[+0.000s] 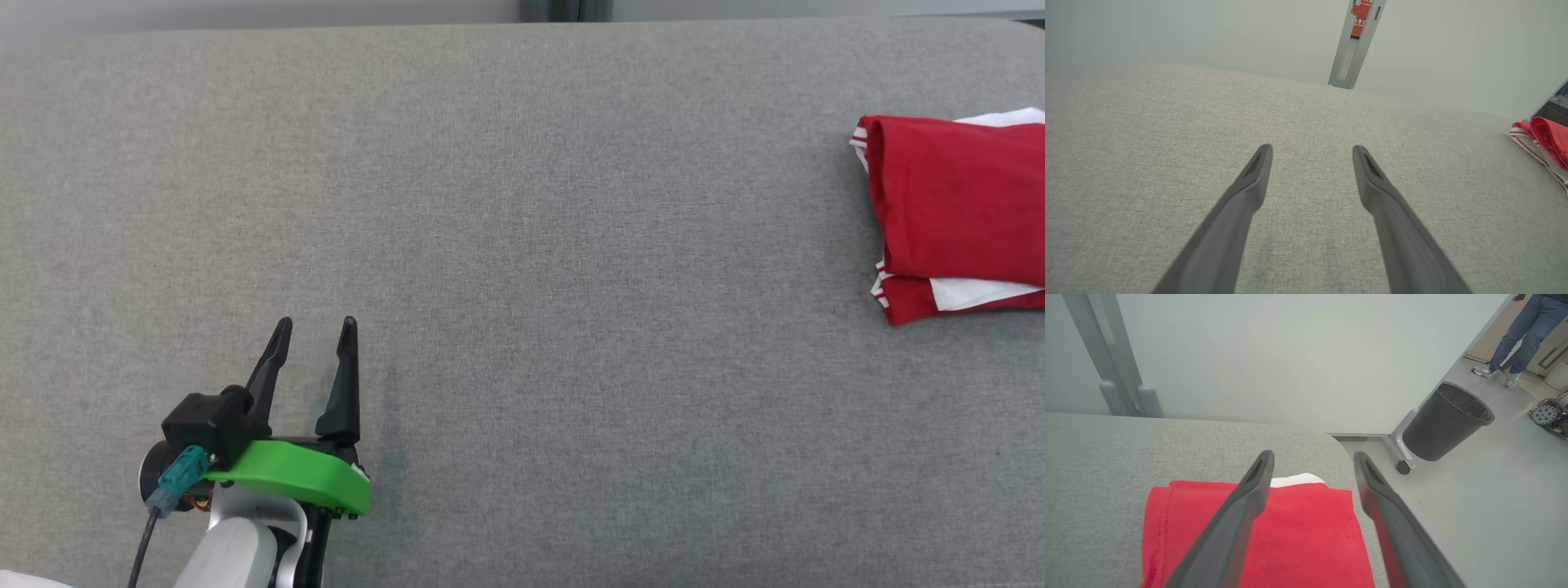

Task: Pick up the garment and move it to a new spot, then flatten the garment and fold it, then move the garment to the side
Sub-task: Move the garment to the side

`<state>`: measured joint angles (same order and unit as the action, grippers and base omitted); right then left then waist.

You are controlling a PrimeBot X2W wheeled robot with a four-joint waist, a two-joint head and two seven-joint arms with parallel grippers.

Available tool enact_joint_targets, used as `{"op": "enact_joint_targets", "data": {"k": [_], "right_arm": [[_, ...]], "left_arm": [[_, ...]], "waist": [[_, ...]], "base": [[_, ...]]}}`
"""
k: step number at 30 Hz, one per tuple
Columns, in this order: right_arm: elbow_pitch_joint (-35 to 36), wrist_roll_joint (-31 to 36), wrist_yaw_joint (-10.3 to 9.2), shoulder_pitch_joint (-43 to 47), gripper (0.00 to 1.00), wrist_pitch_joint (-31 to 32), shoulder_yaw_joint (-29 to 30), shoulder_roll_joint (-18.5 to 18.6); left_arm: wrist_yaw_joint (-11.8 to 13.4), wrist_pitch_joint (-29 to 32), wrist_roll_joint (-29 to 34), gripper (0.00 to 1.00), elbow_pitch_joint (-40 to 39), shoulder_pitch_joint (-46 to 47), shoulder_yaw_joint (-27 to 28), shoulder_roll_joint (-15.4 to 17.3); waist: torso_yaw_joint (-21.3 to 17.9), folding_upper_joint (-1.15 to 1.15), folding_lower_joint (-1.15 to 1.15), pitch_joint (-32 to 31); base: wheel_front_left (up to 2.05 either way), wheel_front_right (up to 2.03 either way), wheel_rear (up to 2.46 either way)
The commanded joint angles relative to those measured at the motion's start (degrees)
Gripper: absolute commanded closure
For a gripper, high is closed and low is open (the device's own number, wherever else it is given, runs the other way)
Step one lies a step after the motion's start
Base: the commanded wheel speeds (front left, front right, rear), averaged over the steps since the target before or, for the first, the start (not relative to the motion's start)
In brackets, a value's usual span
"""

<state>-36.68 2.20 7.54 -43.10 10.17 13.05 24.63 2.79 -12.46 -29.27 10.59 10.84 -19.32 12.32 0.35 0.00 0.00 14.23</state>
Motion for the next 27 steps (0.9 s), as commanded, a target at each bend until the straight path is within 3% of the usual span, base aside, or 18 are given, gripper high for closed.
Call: {"op": "enact_joint_targets", "data": {"k": [1,10,19,27], "right_arm": [[0.69,-0.71,-0.1,0.73,0.0,-1.0,-0.61,-0.49],[2.59,-4.55,-0.1,6.16,0.0,-7.37,-4.38,-7.14],[9.26,-3.79,-0.1,18.08,0.0,-13.4,-4.65,-17.71],[15.7,-2.14,-0.1,29.37,0.0,-18.13,-6.31,-21.41]], "left_arm": [[0.12,-0.45,-1.0,0.0,0.47,-0.41,0.5,0.16],[0.48,-1.22,-2.09,0.0,5.13,0.33,1.53,-1.01],[0.27,-2.3,-2.89,0.0,8.14,-1.83,3.14,-2.03],[0.68,-2.71,-2.41,0.0,8.42,-4.49,4.31,-2.53]], "waist": [[-0.54,0.0,0.0,-3.23],[0.09,0.0,0.0,-10.43],[1.21,0.0,0.0,-15.25],[1.29,0.0,0.0,-16.54]], "base": [[0.0,0.0,0.0],[0.0,0.0,0.0],[0.0,0.0,0.0],[0.0,0.0,0.0]]}}
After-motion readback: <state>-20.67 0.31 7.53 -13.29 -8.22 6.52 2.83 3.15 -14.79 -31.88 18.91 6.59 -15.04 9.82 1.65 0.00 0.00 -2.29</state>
